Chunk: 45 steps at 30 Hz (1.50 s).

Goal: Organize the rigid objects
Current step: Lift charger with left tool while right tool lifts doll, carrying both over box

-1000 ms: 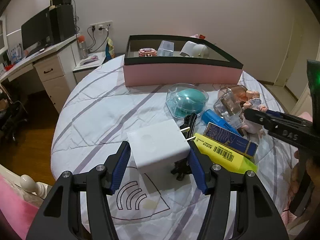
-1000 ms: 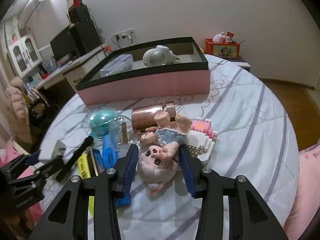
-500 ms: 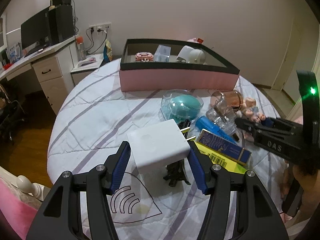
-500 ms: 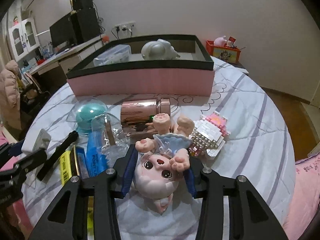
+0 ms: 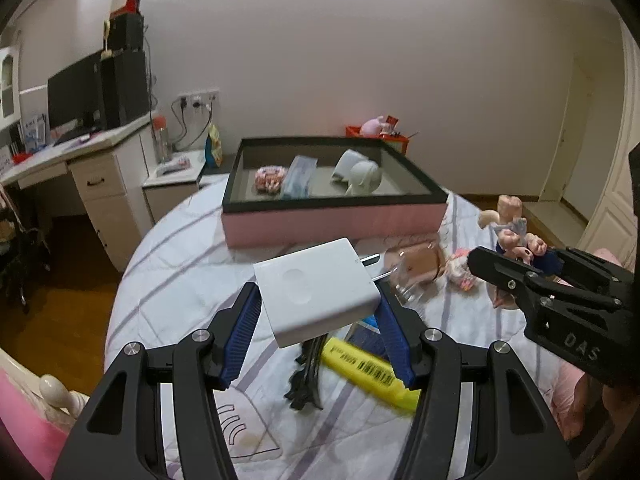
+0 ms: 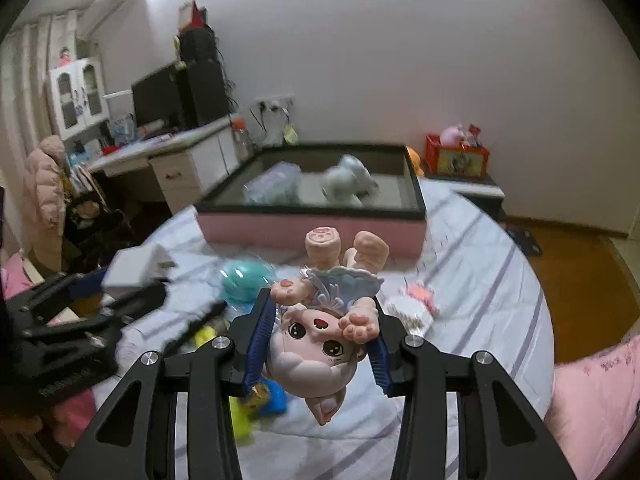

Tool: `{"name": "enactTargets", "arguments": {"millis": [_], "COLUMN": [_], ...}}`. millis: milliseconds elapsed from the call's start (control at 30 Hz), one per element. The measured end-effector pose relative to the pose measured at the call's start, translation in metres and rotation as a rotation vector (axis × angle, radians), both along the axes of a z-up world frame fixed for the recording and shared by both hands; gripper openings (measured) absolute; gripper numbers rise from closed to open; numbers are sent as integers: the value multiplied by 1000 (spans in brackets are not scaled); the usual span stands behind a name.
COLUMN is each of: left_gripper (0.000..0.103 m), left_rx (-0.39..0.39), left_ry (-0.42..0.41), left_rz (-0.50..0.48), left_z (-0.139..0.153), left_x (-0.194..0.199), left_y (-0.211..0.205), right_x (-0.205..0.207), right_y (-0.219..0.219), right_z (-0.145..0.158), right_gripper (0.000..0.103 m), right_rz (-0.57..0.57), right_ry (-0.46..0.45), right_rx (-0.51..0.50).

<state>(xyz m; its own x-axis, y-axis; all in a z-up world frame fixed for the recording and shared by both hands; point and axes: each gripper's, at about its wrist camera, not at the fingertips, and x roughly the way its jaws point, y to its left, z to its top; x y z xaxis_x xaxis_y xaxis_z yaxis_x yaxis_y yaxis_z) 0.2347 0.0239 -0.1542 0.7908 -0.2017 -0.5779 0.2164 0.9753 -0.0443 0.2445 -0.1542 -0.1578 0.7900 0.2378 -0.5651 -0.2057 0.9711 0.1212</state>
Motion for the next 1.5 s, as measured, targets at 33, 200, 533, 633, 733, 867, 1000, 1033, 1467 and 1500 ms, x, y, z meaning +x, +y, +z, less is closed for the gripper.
{"name": "enactTargets", "arguments": {"millis": [33, 200, 533, 633, 733, 867, 1000, 1033, 1467, 1500], "left_gripper": [59, 59, 59, 59, 59, 59, 59, 59, 59, 59], "left_rx": [3, -2, 16, 27, 29, 48, 71, 72, 112, 112], "left_ry": [-11, -66, -148, -164, -173, -189, -206, -205, -23, -4], "left_rz": [4, 21, 71, 78, 78, 72, 61, 57, 2, -5], "left_z": [4, 23, 56, 61, 64, 70, 76, 78, 46, 39], "left_x": [-1, -6, -6, -3, 0, 10, 28, 37, 193, 202], "left_y": [-2, -7, -15, -17, -17, -23, -31, -33, -60, -61], "right_x": [-1, -8, -7, -6, -3, 4, 19, 24, 150, 159], "right_y": [2, 11, 11, 12, 10, 7, 3, 2, 0, -2], "right_z": [5, 21, 48, 52, 56, 61, 66, 67, 46, 41], "right_gripper": [44, 44, 44, 44, 44, 44, 44, 44, 44, 44], "right_rz": [10, 38, 40, 42, 43, 41, 41, 42, 36, 36], "right_ry": [-11, -65, -147, -159, -168, -180, -186, -185, -72, -49], "right_rx": [-2, -12, -12, -14, -13, -15, -25, -27, -149, -151]}}
